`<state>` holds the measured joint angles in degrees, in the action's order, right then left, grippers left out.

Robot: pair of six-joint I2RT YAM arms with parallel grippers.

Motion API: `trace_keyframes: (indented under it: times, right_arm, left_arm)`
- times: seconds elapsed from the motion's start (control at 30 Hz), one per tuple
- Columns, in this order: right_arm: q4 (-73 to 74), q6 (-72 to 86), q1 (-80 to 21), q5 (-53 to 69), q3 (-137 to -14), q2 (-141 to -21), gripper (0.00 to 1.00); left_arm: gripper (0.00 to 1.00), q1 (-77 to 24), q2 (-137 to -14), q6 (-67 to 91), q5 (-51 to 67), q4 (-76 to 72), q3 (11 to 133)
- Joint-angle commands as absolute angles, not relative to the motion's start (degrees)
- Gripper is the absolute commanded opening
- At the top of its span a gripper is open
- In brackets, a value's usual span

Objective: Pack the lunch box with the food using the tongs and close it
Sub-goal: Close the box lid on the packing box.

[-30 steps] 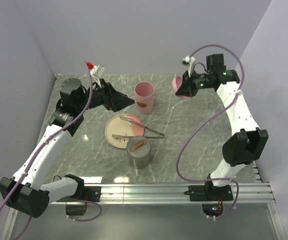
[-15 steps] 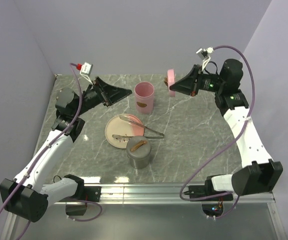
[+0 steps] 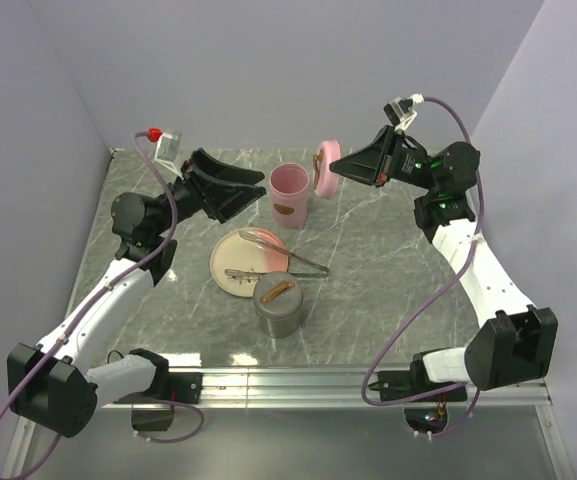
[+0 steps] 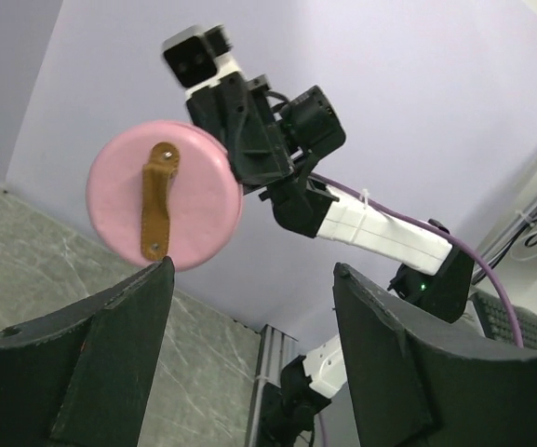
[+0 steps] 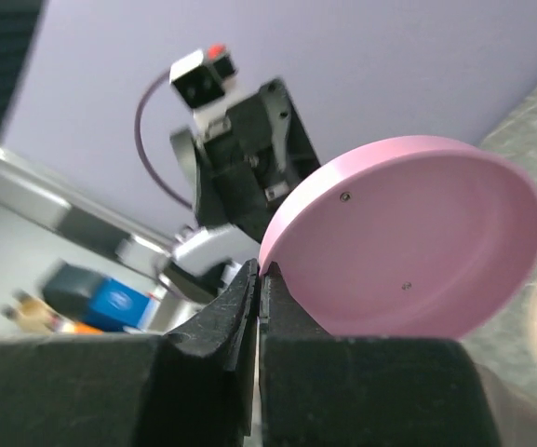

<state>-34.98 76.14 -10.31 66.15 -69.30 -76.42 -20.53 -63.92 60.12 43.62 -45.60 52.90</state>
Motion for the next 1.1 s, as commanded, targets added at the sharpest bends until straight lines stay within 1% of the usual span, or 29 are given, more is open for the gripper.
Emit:
trace_keyframes:
  times: [0.0,0.17,0.23,0.37,0.53,1.07]
  right_arm:
    - [-44.1,89.9,-11.4,59.8,-67.7,-74.8,0.00]
    - [-44.7,90.3,-15.0,58.1,-69.0,-73.7,0.00]
    - [-44.7,90.3,-16.3,57.7,-69.2,-73.7,0.00]
    - [-44.0,90.6,-16.8,57.5,-68.0,-73.0,0.00]
    - [-43.9,91.9,-17.0,56.5,-66.4,-72.2,0.00]
    - [-43.2,91.9,-18.5,56.3,-66.3,-72.6,0.00]
  left_arm:
    - [0.74,-23.1,-64.0,54.9,43.2,-51.3,53.6]
    - [0.71,-25.2,-66.7,54.1,38.2,-47.5,54.7]
    - [0.68,-25.5,-68.5,54.5,36.2,-44.0,56.9]
    - [0.61,-25.5,-70.5,55.9,34.1,-44.4,59.1]
    - [0.61,-26.2,-72.0,55.6,34.5,-44.1,61.3]
    - [0.61,-29.5,-74.1,54.4,34.5,-45.4,61.8]
